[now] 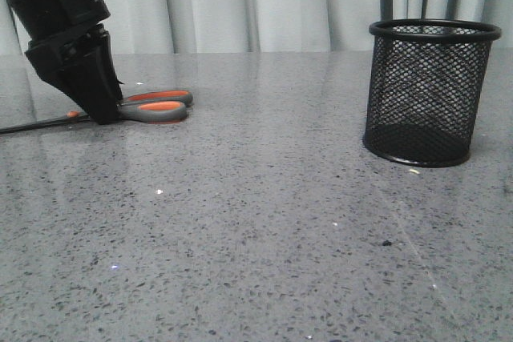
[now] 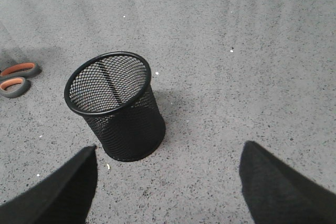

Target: Put scissors into bucket

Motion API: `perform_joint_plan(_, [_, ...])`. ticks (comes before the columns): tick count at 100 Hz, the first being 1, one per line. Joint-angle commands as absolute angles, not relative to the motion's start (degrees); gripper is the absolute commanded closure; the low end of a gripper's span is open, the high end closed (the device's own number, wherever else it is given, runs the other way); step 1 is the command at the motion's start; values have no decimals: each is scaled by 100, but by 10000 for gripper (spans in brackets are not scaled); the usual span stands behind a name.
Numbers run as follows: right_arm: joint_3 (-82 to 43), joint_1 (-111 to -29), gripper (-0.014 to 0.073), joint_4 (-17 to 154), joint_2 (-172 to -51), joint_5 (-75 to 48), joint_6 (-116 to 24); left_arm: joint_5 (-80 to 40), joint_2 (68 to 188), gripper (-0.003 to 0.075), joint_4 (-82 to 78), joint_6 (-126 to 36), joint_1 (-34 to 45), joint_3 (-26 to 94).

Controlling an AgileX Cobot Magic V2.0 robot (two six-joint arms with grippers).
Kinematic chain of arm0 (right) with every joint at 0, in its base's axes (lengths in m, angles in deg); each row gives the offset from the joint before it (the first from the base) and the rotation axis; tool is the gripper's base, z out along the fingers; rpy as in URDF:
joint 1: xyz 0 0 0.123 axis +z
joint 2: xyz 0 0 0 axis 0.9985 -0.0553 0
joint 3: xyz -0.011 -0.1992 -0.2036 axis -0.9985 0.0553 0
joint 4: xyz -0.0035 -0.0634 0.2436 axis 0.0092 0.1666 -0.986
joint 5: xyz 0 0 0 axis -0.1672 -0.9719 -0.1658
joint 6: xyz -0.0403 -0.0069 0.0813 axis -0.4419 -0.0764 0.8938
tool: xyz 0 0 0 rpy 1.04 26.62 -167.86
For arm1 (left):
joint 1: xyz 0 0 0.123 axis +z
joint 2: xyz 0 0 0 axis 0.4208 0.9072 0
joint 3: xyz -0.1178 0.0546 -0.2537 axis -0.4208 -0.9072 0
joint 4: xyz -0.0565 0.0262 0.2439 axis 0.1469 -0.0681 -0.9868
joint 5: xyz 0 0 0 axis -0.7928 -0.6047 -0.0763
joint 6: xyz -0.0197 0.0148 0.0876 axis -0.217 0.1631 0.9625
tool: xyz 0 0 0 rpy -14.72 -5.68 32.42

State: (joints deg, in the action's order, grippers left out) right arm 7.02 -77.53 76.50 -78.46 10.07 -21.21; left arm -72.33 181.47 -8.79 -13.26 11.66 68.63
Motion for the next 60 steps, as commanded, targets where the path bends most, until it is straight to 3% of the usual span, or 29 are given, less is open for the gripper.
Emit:
perform_joint_plan(1, [498, -7772, 85, 7629, -7940, 581, -2198, -7284, 17944, 398, -685, -1320, 1155, 6997])
perform_joint_plan(22, [498, -7772, 85, 7629, -7940, 593, -2198, -7719, 17944, 576, -685, -1330, 1155, 6997])
perform_joint_plan(60, [498, -7772, 85, 7579, -7940, 811, -2198, -7440, 17547, 678, -685, -1340, 1143, 7008])
